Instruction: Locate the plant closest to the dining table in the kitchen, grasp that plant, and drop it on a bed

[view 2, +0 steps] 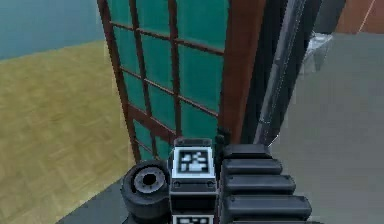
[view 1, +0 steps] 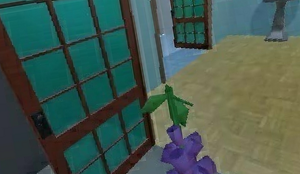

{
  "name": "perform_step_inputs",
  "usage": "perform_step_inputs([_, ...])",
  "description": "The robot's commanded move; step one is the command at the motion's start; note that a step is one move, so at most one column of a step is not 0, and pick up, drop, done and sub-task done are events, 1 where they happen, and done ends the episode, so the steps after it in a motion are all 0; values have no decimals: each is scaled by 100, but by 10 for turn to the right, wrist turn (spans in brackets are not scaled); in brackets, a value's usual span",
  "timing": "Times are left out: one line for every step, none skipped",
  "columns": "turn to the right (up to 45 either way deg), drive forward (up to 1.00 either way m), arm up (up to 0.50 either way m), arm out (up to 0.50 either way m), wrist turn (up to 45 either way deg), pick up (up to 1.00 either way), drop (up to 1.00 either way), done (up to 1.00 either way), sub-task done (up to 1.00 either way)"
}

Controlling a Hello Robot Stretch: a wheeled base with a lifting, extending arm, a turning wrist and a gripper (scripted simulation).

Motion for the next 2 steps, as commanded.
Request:
perform_step_inputs([240, 0, 0, 0, 0, 0, 0, 0, 0])
perform_step_inputs([0, 100, 0, 0, 0, 0, 0, 0, 0])
